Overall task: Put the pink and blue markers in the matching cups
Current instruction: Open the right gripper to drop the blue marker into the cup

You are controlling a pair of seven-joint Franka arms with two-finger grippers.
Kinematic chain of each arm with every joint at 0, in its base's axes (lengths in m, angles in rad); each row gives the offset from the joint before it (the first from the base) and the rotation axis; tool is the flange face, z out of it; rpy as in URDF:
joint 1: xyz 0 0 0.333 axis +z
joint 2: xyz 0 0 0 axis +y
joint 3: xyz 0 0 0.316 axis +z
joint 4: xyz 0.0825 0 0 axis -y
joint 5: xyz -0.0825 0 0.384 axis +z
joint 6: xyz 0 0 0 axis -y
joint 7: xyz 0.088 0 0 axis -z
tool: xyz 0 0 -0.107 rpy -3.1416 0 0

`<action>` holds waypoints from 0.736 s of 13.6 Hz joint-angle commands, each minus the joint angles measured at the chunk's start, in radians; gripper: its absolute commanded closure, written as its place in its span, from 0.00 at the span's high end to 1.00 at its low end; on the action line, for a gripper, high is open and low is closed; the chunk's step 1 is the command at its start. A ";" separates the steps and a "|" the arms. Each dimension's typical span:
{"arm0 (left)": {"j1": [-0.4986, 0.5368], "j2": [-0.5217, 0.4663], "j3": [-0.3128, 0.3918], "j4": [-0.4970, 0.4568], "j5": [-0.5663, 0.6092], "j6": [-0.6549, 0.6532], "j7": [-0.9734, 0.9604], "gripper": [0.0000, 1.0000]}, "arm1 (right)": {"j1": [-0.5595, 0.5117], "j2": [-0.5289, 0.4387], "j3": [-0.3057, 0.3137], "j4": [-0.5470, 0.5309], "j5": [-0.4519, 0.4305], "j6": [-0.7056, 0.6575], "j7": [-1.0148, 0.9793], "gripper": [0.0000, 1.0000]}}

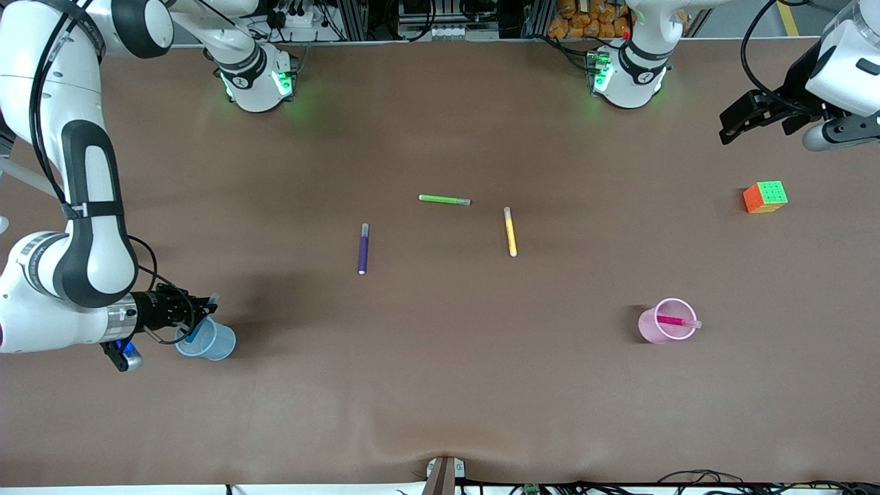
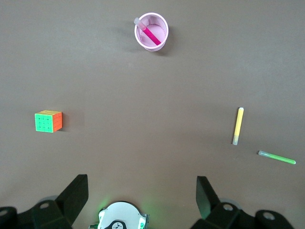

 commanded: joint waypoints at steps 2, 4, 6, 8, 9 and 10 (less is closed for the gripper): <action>0.006 -0.010 -0.006 -0.008 0.014 0.008 -0.009 1.00 | -0.023 0.028 0.020 0.035 0.034 0.003 0.012 0.27; 0.006 -0.010 -0.006 -0.008 0.014 0.006 -0.009 1.00 | -0.023 0.031 0.019 0.035 0.054 0.006 0.012 0.31; 0.006 -0.010 -0.006 -0.008 0.014 0.005 -0.009 1.00 | -0.023 0.031 0.020 0.040 0.054 0.006 0.014 0.36; 0.007 -0.012 -0.006 -0.006 0.014 0.005 -0.008 1.00 | -0.020 0.029 0.020 0.072 0.054 -0.013 0.012 0.56; 0.007 -0.013 -0.006 -0.004 0.014 0.005 -0.008 1.00 | -0.014 0.028 0.022 0.089 0.054 -0.025 0.011 0.86; 0.007 -0.015 -0.004 -0.004 0.013 0.003 -0.006 1.00 | -0.011 0.025 0.023 0.106 0.051 -0.031 0.000 1.00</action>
